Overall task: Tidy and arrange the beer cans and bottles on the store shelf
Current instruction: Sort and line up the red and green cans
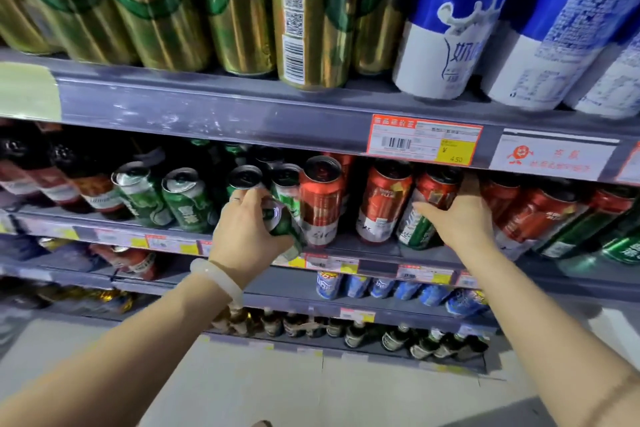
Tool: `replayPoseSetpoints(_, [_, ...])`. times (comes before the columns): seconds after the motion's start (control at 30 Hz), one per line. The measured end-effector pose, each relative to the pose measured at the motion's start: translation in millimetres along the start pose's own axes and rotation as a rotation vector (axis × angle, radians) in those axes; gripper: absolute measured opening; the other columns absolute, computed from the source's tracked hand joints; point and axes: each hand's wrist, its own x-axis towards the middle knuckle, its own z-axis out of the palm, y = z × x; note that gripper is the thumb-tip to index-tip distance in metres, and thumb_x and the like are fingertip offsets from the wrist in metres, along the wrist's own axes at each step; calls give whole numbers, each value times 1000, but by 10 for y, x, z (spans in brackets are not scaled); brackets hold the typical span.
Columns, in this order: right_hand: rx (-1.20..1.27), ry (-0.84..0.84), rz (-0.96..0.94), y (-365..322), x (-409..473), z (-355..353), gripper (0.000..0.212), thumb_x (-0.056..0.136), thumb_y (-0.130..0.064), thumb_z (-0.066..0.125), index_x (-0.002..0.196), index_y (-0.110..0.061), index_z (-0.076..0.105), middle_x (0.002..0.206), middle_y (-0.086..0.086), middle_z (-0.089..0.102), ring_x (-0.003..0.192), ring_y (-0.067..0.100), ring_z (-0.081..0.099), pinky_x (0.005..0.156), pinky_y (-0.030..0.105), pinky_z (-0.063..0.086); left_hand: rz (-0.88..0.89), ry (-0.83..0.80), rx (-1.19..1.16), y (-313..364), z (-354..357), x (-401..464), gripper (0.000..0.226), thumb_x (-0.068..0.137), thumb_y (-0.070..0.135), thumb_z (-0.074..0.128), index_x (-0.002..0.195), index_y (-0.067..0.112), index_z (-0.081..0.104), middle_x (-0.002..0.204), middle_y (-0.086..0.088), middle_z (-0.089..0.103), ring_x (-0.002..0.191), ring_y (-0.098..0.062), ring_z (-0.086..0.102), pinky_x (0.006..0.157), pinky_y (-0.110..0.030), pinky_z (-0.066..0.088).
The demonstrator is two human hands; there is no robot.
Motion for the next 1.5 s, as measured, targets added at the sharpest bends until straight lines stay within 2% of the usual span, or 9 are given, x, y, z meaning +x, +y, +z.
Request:
replayPoseSetpoints(0.1, [-139, 65, 14, -58, -169, 1, 47, 77, -41, 72, 79, -3, 45, 90, 21, 51, 92, 34, 51, 71, 40, 39, -21, 26, 18, -102, -40, 167, 60, 56, 22, 81, 107, 6, 55, 107, -12, 53, 100, -29, 51, 81, -32, 43])
replayPoseSetpoints(0.23, [108, 250, -184, -236, -675, 109, 57, 79, -20, 72, 123, 4, 44, 123, 22, 41, 115, 36, 46, 96, 47, 41, 3, -17, 84, -230, -20, 314, 62, 54, 28, 80, 106, 5, 57, 103, -14, 55, 97, -32, 52, 84, -35, 44])
replayPoseSetpoints(0.33, [165, 102, -335, -301, -951, 365, 50, 77, -10, 72, 122, -2, 52, 111, 6, 46, 101, 25, 55, 91, 37, 46, 21, -24, 106, -291, 20, 371, 62, 57, 27, 78, 110, 4, 56, 103, -16, 56, 99, -35, 50, 87, -36, 40])
replayPoseSetpoints(0.47, [148, -151, -217, -365, -1080, 685, 47, 83, -18, 67, 126, -9, 50, 121, 6, 50, 105, 16, 54, 86, 23, 41, 81, -44, 139, -280, -10, 447, 61, 63, 23, 75, 117, 3, 54, 106, -19, 59, 104, -36, 49, 91, -34, 36])
replayPoseSetpoints(0.9, [62, -307, -64, -518, -1143, 979, 49, 89, -27, 58, 134, -15, 40, 134, 5, 42, 123, 21, 45, 97, 32, 40, 5, -174, 401, -297, 23, 524, 77, 67, 38, 77, 126, 2, 44, 120, -25, 52, 116, -40, 42, 96, -43, 37])
replayPoseSetpoints(1.07, [95, -190, 17, -397, -1103, 866, 45, 90, -22, 57, 131, -14, 44, 131, 5, 46, 119, 20, 48, 92, 25, 37, 479, 213, 69, -190, 246, 182, 57, 67, 23, 64, 116, -1, 48, 112, -31, 53, 107, -40, 42, 94, -46, 31])
replayPoseSetpoints(1.17, [164, -57, 139, -220, -993, 730, 40, 89, -18, 58, 127, -13, 47, 124, 6, 51, 112, 21, 52, 86, 25, 40, 693, 143, -135, -28, 370, -38, 48, 69, 23, 55, 113, 3, 47, 115, -26, 53, 109, -32, 41, 94, -37, 30])
replayPoseSetpoints(1.37, [307, 135, 283, 60, -783, 504, 56, 85, -22, 65, 134, -12, 39, 134, 6, 45, 120, 21, 47, 99, 38, 44, 5, -8, -542, 237, 512, -176, 72, 65, 11, 80, 124, 1, 40, 126, -19, 40, 122, -26, 32, 106, -42, 32])
replayPoseSetpoints(1.5, [320, 164, 259, 71, -529, 325, 66, 86, -22, 64, 142, -17, 29, 146, 1, 37, 132, 20, 38, 106, 35, 35, -111, -79, -551, 210, 579, 1, 79, 66, 16, 81, 129, 7, 35, 130, -17, 38, 126, -28, 34, 106, -42, 35])
